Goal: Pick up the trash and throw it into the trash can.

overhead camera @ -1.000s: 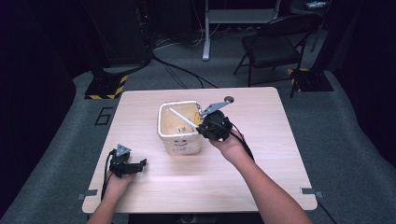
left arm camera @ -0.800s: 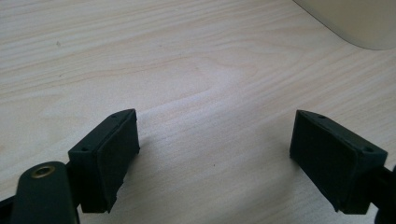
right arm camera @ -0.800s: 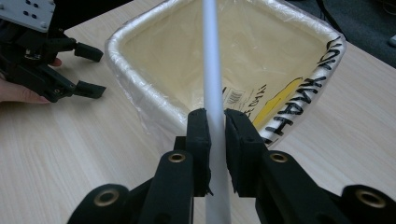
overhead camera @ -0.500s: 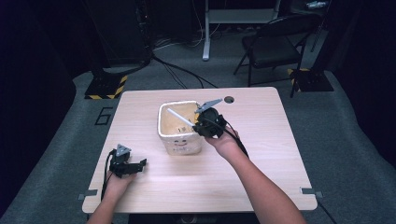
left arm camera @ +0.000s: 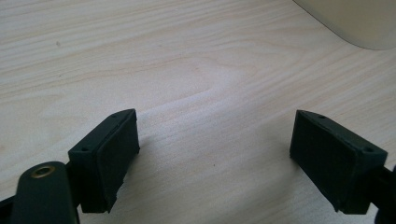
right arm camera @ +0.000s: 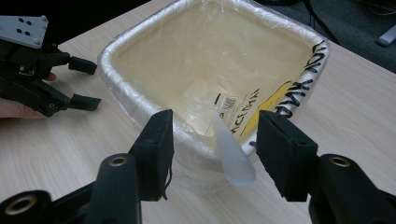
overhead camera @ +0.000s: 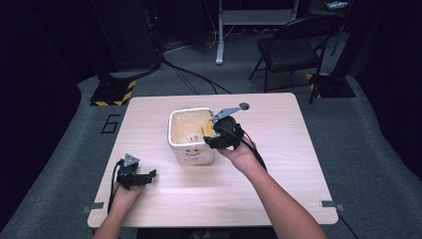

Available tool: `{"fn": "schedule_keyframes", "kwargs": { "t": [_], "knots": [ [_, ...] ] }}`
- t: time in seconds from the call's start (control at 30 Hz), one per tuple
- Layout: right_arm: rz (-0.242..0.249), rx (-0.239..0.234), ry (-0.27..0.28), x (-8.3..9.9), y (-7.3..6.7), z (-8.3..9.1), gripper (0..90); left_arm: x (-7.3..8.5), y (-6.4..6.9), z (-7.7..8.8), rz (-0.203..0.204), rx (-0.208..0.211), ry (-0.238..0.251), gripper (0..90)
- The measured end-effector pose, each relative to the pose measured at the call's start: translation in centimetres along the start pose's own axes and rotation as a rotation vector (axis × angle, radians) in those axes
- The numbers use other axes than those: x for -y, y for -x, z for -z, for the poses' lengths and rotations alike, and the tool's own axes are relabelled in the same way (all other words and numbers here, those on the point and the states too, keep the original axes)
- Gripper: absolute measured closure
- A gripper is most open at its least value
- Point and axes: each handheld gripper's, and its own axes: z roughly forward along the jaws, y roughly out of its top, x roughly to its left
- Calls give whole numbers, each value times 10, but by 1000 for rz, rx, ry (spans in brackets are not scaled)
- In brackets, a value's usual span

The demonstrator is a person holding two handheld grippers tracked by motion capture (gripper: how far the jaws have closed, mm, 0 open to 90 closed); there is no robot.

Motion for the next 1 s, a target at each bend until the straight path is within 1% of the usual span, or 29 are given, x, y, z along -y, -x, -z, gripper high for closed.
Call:
{"fn": "schedule_keyframes", "kwargs": {
  "t": [0.1, 0.23, 0.27, 0.37, 0.6, 0.67, 0.83, 0.97, 1.0],
  "knots": [
    [-17, 3, 9, 4, 0, 4, 415, 0, 0, 0, 1, 0, 1, 153],
    [-11, 7, 21, 6, 1, 7, 403, 0, 0, 0, 0, 0, 0, 153],
    [-5, 16, 28, 8, 1, 9, 396, 0, 0, 0, 1, 0, 1, 153],
    [-13, 16, 31, 13, 3, 12, 388, 0, 0, 0, 1, 0, 1, 153],
    [-30, 19, 30, 22, 6, 17, 384, 0, 0, 0, 1, 0, 1, 153],
    [-36, 23, 32, 28, 8, 20, 385, 0, 0, 0, 1, 1, 0, 153],
    [-35, 33, 31, 34, 11, 25, 384, 0, 0, 0, 1, 0, 0, 153],
    [-40, 48, 42, 43, 14, 30, 385, 0, 0, 0, 1, 1, 0, 153],
    [-40, 48, 42, 43, 14, 30, 385, 0, 0, 0, 1, 0, 1, 153]
  ]
}}
